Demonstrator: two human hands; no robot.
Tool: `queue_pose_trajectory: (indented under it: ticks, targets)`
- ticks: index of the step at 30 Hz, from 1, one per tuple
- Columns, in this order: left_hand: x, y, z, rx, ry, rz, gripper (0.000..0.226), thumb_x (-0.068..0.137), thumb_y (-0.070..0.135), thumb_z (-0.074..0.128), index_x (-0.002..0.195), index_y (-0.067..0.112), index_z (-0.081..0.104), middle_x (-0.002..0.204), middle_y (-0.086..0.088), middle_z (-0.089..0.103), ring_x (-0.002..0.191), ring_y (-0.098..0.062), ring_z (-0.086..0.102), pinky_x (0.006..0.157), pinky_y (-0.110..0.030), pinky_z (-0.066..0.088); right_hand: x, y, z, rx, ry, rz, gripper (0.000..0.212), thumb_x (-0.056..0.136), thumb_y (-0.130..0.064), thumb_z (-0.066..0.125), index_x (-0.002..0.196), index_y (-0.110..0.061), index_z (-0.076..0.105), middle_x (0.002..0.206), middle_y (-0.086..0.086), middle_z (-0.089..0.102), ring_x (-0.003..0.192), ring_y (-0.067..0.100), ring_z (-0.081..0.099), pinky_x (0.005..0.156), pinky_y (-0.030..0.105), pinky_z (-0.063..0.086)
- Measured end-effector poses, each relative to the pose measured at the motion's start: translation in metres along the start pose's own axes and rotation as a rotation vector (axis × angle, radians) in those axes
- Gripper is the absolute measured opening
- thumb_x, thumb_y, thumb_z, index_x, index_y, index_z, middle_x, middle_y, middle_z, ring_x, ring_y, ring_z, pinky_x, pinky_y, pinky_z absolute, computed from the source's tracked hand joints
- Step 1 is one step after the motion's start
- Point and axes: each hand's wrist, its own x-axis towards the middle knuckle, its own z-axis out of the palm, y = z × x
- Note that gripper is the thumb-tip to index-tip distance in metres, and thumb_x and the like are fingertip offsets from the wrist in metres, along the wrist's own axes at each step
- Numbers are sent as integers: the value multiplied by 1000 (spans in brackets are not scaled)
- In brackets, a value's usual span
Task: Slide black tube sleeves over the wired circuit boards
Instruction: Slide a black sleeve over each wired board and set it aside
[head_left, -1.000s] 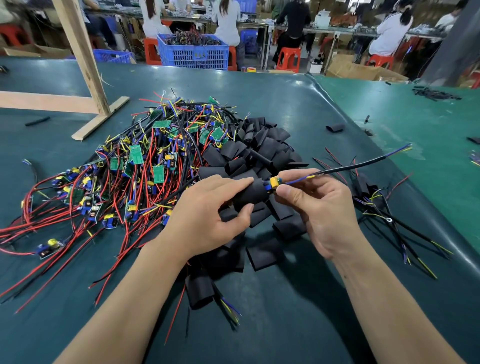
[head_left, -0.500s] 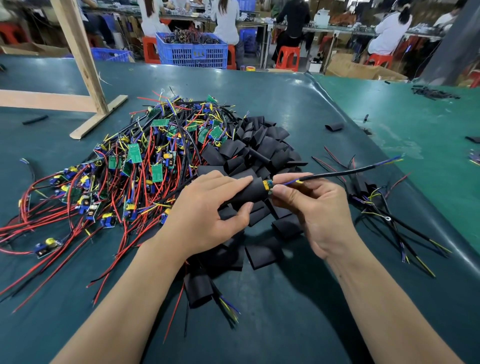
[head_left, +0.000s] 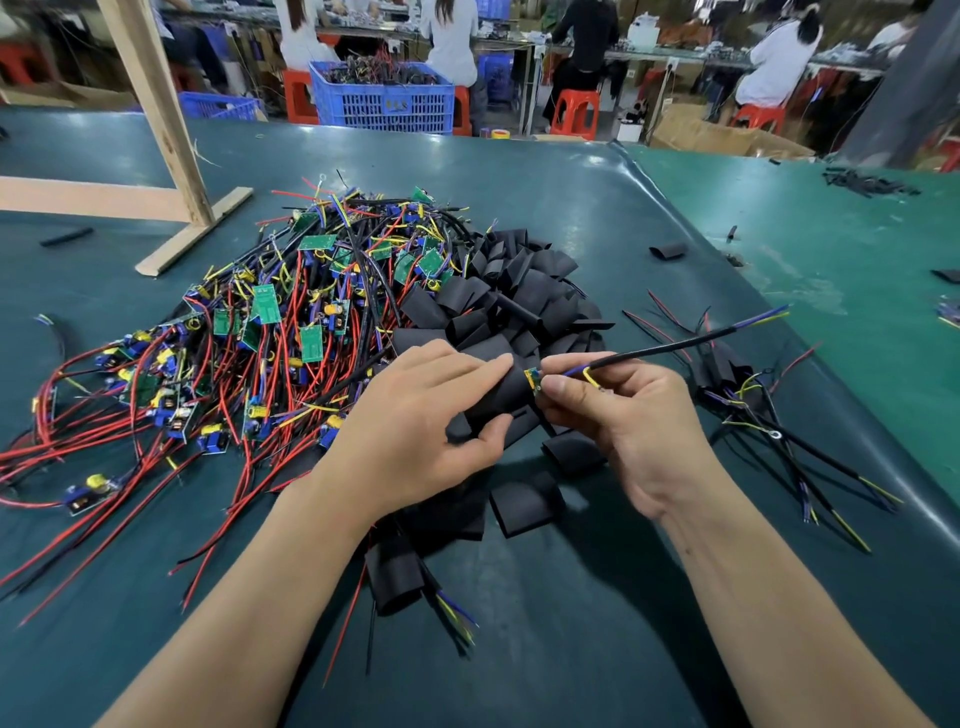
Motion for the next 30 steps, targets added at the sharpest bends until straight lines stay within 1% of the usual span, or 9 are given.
queue_pose_trajectory:
  ticks: [3, 5, 8, 13, 16, 19, 22, 25, 30]
  targets:
    - [0, 0, -1, 3, -28, -6, 44, 81, 18, 73, 119, -4, 67, 99, -7, 72, 81, -28, 61, 76, -44, 53, 1, 0, -1, 33, -3, 61, 12, 63, -6, 76, 73, -13, 78, 74, 8, 73, 65, 17, 69, 63, 22, 55]
    - [-1, 0, -3, -14, -41, -17, 44, 83, 23, 67, 119, -2, 68, 96, -6, 72, 77, -28, 63, 72, -44, 53, 1, -1, -2, 32, -25, 80, 12, 62, -5, 76, 73, -11, 76, 73, 8, 72, 64, 16, 69, 62, 21, 55]
    - [-2, 4, -4, -55, -40, -58, 45, 83, 27, 61, 120, 0, 68, 98, -5, 72, 76, -27, 65, 67, -42, 52, 0, 1, 0, -2, -36, 51, 13, 62, -7, 77, 73, -13, 77, 73, 6, 72, 64, 15, 68, 63, 20, 54]
    - [0, 6, -5, -12, -28, -57, 45, 86, 27, 62, 120, -1, 67, 104, -5, 72, 83, -20, 62, 67, -43, 53, -1, 6, 6, 3, 6, 11, 14, 63, -9, 78, 75, -16, 79, 76, 6, 73, 69, 16, 68, 67, 22, 55]
    - [1, 5, -8, 28, -82, -88, 50, 90, 36, 57, 128, 4, 62, 104, -2, 72, 84, -23, 62, 76, -44, 49, 0, 7, 9, 26, 53, 11, 14, 62, -10, 78, 74, -16, 79, 75, 6, 74, 70, 16, 69, 67, 21, 55]
    - [3, 3, -12, -31, -115, -175, 46, 90, 45, 53, 126, 16, 59, 112, 5, 69, 100, -21, 63, 90, -41, 41, 0, 7, 11, 65, 60, 24, 11, 65, -10, 75, 74, -15, 79, 77, 6, 74, 71, 16, 70, 66, 22, 55]
    - [3, 2, -13, -40, -110, -173, 38, 88, 41, 59, 117, 17, 60, 118, 9, 68, 102, -19, 61, 92, -38, 39, -1, 5, 10, 76, 21, 57, 9, 73, -10, 71, 77, -12, 78, 81, 8, 74, 74, 16, 70, 66, 22, 56]
    - [3, 1, -12, -24, -117, -162, 34, 87, 37, 65, 113, 16, 64, 117, 6, 67, 99, -20, 59, 92, -40, 42, -1, 6, 9, 78, 12, 69, 10, 80, -4, 67, 80, -8, 76, 84, 13, 75, 78, 21, 72, 68, 23, 57]
    - [3, 0, -14, -21, -45, -95, 31, 83, 29, 73, 108, 11, 70, 103, 3, 69, 89, -23, 59, 85, -43, 47, 0, 6, 9, 110, 27, 75, 10, 72, -9, 70, 73, -13, 79, 80, 8, 74, 77, 17, 71, 67, 22, 56]
